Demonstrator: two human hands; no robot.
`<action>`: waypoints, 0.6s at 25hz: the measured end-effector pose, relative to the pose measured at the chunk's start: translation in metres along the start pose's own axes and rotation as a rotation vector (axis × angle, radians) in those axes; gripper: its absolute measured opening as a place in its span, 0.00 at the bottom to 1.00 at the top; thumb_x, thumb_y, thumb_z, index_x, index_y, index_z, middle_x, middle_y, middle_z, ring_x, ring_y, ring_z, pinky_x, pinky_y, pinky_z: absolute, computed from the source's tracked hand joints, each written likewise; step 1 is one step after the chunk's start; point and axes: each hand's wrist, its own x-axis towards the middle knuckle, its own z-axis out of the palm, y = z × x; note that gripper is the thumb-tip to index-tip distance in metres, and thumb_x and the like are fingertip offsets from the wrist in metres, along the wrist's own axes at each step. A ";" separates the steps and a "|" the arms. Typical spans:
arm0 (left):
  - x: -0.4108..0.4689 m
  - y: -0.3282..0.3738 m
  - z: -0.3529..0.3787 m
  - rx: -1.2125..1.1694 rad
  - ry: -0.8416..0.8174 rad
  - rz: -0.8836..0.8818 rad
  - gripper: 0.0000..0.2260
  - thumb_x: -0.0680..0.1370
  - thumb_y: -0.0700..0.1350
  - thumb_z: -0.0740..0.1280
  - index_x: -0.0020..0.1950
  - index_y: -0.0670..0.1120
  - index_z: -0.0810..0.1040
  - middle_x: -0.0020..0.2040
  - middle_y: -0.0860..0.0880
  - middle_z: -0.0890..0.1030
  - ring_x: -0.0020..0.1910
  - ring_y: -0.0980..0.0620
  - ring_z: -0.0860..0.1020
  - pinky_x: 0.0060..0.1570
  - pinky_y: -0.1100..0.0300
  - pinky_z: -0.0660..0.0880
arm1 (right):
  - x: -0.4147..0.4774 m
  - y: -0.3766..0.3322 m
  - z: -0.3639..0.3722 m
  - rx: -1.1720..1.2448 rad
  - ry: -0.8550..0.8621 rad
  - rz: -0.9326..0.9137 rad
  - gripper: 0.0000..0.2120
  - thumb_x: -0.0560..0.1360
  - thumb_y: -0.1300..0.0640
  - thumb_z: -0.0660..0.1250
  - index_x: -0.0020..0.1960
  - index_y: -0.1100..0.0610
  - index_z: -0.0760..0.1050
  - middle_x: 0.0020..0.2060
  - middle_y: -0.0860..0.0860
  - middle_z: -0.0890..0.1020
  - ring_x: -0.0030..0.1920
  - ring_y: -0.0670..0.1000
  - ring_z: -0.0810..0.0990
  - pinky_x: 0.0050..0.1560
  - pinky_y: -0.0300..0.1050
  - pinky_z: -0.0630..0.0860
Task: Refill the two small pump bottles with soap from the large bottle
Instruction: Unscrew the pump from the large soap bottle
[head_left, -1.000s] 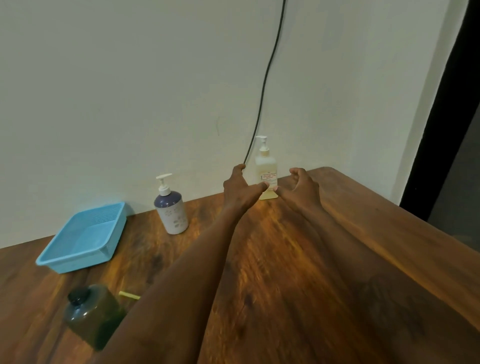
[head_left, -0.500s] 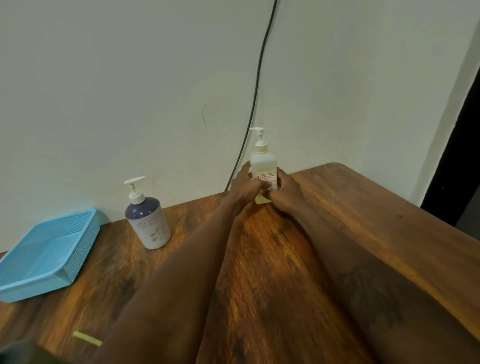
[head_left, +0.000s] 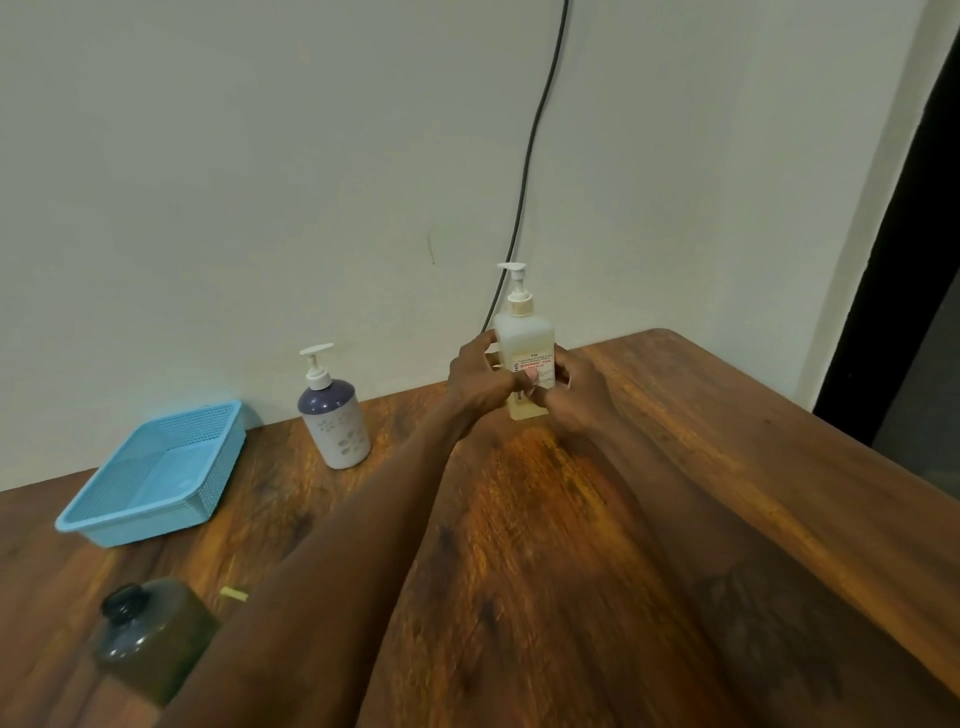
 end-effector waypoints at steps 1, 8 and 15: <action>-0.013 0.003 -0.006 -0.008 0.005 0.013 0.38 0.68 0.43 0.82 0.75 0.49 0.71 0.66 0.46 0.82 0.64 0.43 0.81 0.54 0.42 0.85 | -0.010 -0.007 -0.002 0.003 -0.008 -0.020 0.26 0.74 0.55 0.77 0.70 0.51 0.76 0.60 0.47 0.82 0.57 0.52 0.82 0.51 0.46 0.84; -0.119 0.019 -0.051 0.008 0.087 0.111 0.43 0.61 0.59 0.80 0.74 0.52 0.73 0.66 0.47 0.83 0.62 0.45 0.83 0.56 0.40 0.84 | -0.101 -0.069 -0.010 -0.042 -0.081 -0.127 0.24 0.74 0.56 0.77 0.69 0.51 0.78 0.62 0.50 0.83 0.60 0.53 0.82 0.56 0.49 0.82; -0.230 0.019 -0.093 -0.022 0.157 0.235 0.32 0.72 0.56 0.80 0.72 0.50 0.74 0.64 0.50 0.84 0.60 0.50 0.83 0.60 0.49 0.83 | -0.203 -0.119 -0.001 0.070 -0.183 -0.166 0.20 0.75 0.58 0.76 0.66 0.48 0.78 0.55 0.42 0.82 0.54 0.44 0.82 0.53 0.40 0.80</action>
